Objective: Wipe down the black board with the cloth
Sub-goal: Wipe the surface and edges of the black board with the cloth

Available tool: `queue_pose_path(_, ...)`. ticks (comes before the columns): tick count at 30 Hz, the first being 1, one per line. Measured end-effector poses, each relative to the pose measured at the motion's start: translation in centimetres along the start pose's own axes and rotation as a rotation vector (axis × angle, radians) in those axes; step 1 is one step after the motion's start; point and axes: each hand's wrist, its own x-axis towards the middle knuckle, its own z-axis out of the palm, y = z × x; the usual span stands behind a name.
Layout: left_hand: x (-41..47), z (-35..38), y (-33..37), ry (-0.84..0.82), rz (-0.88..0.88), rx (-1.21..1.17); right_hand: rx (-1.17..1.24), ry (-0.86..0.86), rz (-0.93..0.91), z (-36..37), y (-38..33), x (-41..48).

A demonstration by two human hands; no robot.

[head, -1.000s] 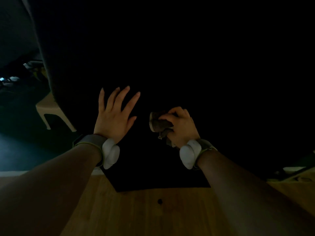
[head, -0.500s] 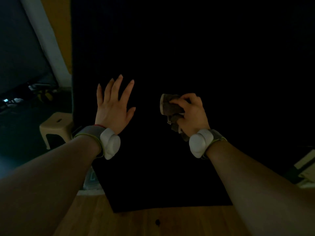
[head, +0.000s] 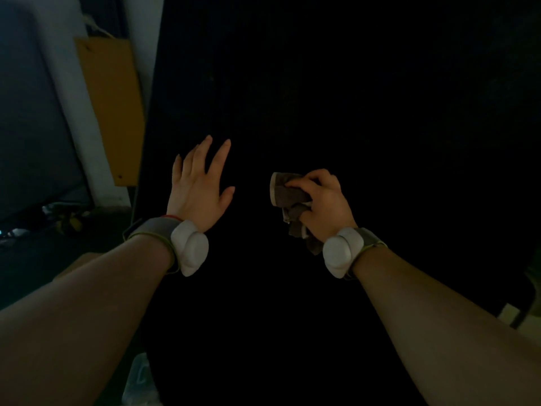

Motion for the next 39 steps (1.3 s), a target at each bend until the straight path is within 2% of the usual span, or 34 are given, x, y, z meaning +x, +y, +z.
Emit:
queue_pose_path(7,5.3,-4.7,2.2,0.111,0.023,-0.028,0.028,0.094,-0.070,-6.6,-0.8,4.1)
queue_pose_path(22,12.7,-10.3,4.4,0.224,0.060,0.047,-0.044,0.273,-0.206,-15.6,-2.8,9.1)
queue_pose_path(32,15.6,-11.3,5.4,0.217,0.071,0.052,-0.129,0.309,-0.236,-18.3,-3.0,12.5)
queue_pose_path(39,18.1,-12.1,4.4,0.259,0.077,0.070,-0.221,0.444,-0.240,-21.0,-3.9,16.0)
